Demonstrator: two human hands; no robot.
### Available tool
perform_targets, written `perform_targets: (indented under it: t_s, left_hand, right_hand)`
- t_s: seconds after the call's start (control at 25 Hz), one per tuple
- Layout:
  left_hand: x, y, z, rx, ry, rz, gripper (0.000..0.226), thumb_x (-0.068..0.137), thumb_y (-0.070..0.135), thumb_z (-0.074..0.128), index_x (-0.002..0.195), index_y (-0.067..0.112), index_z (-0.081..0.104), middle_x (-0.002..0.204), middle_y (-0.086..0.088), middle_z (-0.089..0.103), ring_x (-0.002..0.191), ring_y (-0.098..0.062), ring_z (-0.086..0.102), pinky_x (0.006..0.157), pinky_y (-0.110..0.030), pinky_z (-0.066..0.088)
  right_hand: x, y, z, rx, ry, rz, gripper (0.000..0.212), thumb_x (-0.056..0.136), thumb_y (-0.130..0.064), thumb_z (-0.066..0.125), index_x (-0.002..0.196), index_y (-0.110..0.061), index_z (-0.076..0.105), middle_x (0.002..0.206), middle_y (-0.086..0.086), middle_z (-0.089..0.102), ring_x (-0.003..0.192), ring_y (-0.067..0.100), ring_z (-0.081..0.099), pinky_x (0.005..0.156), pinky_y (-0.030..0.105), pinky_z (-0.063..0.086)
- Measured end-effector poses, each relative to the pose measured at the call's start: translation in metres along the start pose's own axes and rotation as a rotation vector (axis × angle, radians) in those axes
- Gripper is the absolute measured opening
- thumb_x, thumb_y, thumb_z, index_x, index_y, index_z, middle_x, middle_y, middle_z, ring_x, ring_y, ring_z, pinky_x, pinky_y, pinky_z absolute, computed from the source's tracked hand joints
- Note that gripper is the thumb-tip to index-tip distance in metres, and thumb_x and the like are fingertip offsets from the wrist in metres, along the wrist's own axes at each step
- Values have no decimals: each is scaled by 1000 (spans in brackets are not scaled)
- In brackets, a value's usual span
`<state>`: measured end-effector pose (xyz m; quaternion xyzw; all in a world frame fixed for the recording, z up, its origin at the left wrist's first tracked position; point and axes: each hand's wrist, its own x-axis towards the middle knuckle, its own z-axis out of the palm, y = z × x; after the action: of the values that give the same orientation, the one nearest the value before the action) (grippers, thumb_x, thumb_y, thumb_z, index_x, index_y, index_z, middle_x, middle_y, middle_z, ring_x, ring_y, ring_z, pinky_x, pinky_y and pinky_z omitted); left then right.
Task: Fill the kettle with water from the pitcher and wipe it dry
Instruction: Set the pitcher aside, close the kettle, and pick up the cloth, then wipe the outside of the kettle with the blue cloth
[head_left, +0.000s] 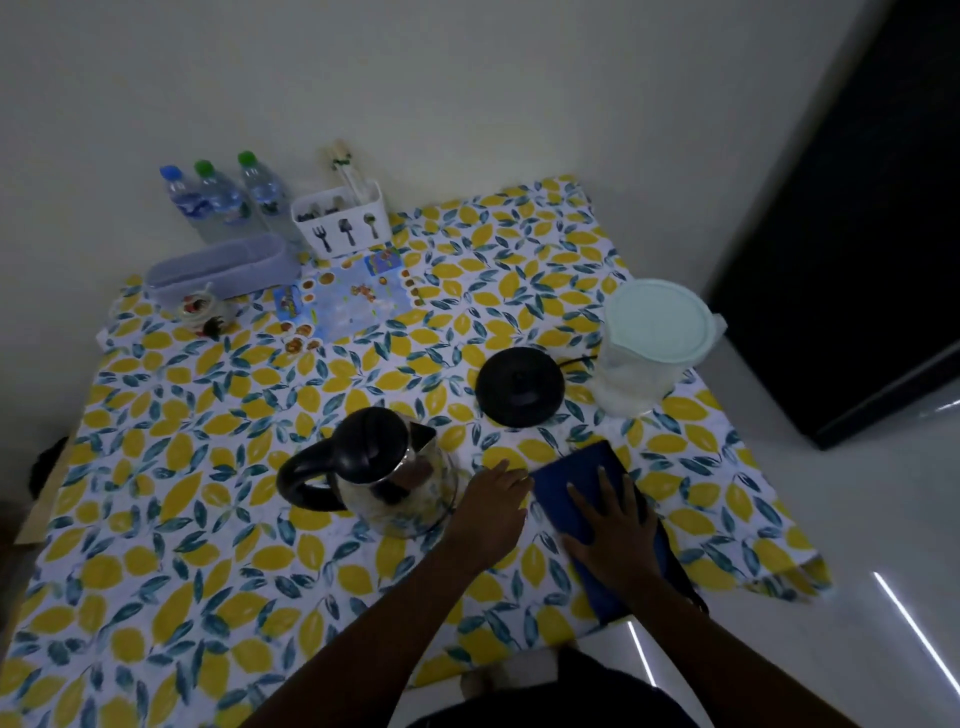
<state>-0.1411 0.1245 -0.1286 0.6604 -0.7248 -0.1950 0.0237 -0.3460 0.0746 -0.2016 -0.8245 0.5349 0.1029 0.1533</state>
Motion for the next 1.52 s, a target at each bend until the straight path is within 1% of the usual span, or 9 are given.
perform_targets:
  t_s: [0.24,0.44,0.64,0.88,1.04,1.16,1.32,1.4,1.52]
  left_hand:
    - [4,2,16,-70,87,37,42,89,16,57,129,5,53,136,-15,55,132,-38,42,104,-54,41]
    - [-4,-5,-10,-68,270,13,38,80,18,63,116,5,63,119,-13,67,111,-33,63,84,-49,56]
    - [-30,-23,-56,-140,522,-87,42,95,27,36,127,9,56,129,-10,60,119,-25,54,101,-39,46]
    - [-81,-61,-108,-161,781,-306,44,94,38,39,126,14,56,126,-6,62,117,-19,52,100,-38,46]
    - [-113,-105,-102,-123,704,-717,87,69,83,43,120,14,58,119,-8,63,112,-30,56,91,-50,50]
    - [-118,-112,-94,-312,668,-787,104,55,95,37,117,14,57,114,-7,63,103,-27,60,85,-45,53]
    - [-115,-114,-93,-448,723,-746,85,56,91,48,93,16,60,87,-4,65,78,-19,62,71,-42,55]
    - [-116,-122,-89,-507,726,-724,79,55,90,53,83,17,60,76,-2,65,67,-15,62,64,-40,55]
    - [-129,-132,-97,-688,635,-606,57,60,68,74,92,23,61,93,-6,70,81,-17,65,75,-38,56]
  right_hand:
    - [23,5,-9,31,16,-7,51,73,-28,74,122,-30,61,129,20,57,107,50,53,77,60,51]
    - [36,5,-18,321,130,-25,38,84,-14,60,122,-18,60,132,20,50,108,43,49,86,52,46]
    - [42,-46,-57,700,206,-169,49,84,-35,40,125,-14,57,124,17,54,108,34,52,88,47,46]
    - [68,-136,-142,895,194,-374,39,88,-21,51,126,-15,53,132,12,51,118,28,50,99,47,42]
    - [67,-204,-186,781,-45,-550,39,96,-8,46,134,-11,46,138,8,45,125,26,44,100,39,38]
    - [74,-243,-191,544,-216,-668,39,96,-11,42,135,-15,48,140,12,48,122,31,48,99,46,38]
    - [76,-244,-177,338,-102,-721,43,94,-18,43,136,-26,47,148,7,39,129,34,38,105,51,31]
    - [62,-240,-173,190,52,-794,46,90,-22,43,134,-34,48,149,0,35,118,32,35,93,42,36]
    - [46,-240,-172,53,132,-897,49,85,-29,36,132,-36,51,149,-2,35,107,30,35,78,35,37]
